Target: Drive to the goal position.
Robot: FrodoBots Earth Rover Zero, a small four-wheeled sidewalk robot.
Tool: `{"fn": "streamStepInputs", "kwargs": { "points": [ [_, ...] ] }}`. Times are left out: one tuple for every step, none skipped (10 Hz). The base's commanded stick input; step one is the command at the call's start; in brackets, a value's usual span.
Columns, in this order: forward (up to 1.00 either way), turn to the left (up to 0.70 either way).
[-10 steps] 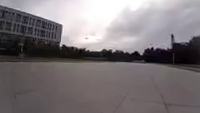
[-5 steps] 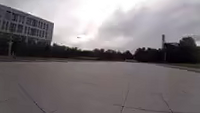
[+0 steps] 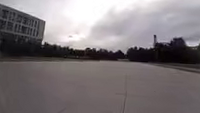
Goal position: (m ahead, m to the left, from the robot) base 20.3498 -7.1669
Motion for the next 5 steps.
{"fn": "streamStepInputs", "kwargs": {
  "points": [
    [0.70, 0.00],
    [0.70, 0.00],
    [0.70, 0.00],
    [0.70, 0.00],
    [0.70, 0.00]
  ]
}}
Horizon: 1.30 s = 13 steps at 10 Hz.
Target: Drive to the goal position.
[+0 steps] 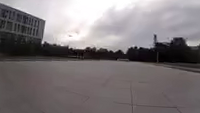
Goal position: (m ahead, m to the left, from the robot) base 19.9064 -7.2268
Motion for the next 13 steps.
{"fn": "streamStepInputs", "kwargs": {
  "points": [
    [0.70, 0.00],
    [0.70, 0.00],
    [0.70, 0.00],
    [0.70, 0.00],
    [0.70, 0.00],
    [0.70, 0.00],
    [0.70, 0.00],
    [0.70, 0.00],
    [0.70, 0.00],
    [0.70, 0.00],
    [0.70, 0.00],
    [0.70, 0.00],
    [0.70, 0.00]
  ]
}}
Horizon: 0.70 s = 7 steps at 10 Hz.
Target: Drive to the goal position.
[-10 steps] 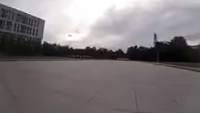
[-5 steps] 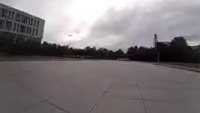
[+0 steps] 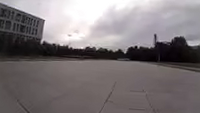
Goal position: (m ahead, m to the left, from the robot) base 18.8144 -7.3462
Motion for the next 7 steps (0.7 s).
{"fn": "streamStepInputs", "kwargs": {
  "points": [
    [0.70, 0.00],
    [0.70, 0.00],
    [0.70, 0.00],
    [0.70, 0.00],
    [0.70, 0.00],
    [0.70, 0.00],
    [0.70, 0.00]
  ]
}}
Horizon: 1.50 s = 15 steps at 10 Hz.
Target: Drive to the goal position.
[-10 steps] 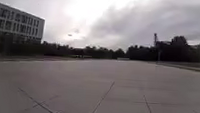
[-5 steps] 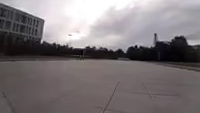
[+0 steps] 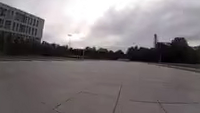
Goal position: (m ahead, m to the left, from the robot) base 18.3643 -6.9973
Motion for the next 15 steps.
{"fn": "streamStepInputs", "kwargs": {
  "points": [
    [0.70, 0.00],
    [0.70, 0.00],
    [0.70, 0.00],
    [0.70, 0.00],
    [0.70, 0.00],
    [0.70, 0.00],
    [0.70, 0.00],
    [0.70, 0.00],
    [0.70, 0.00],
    [0.70, 0.00],
    [0.70, 0.00],
    [0.70, 0.00],
    [0.70, 0.00],
    [0.70, 0.00],
    [0.70, 0.00]
  ]
}}
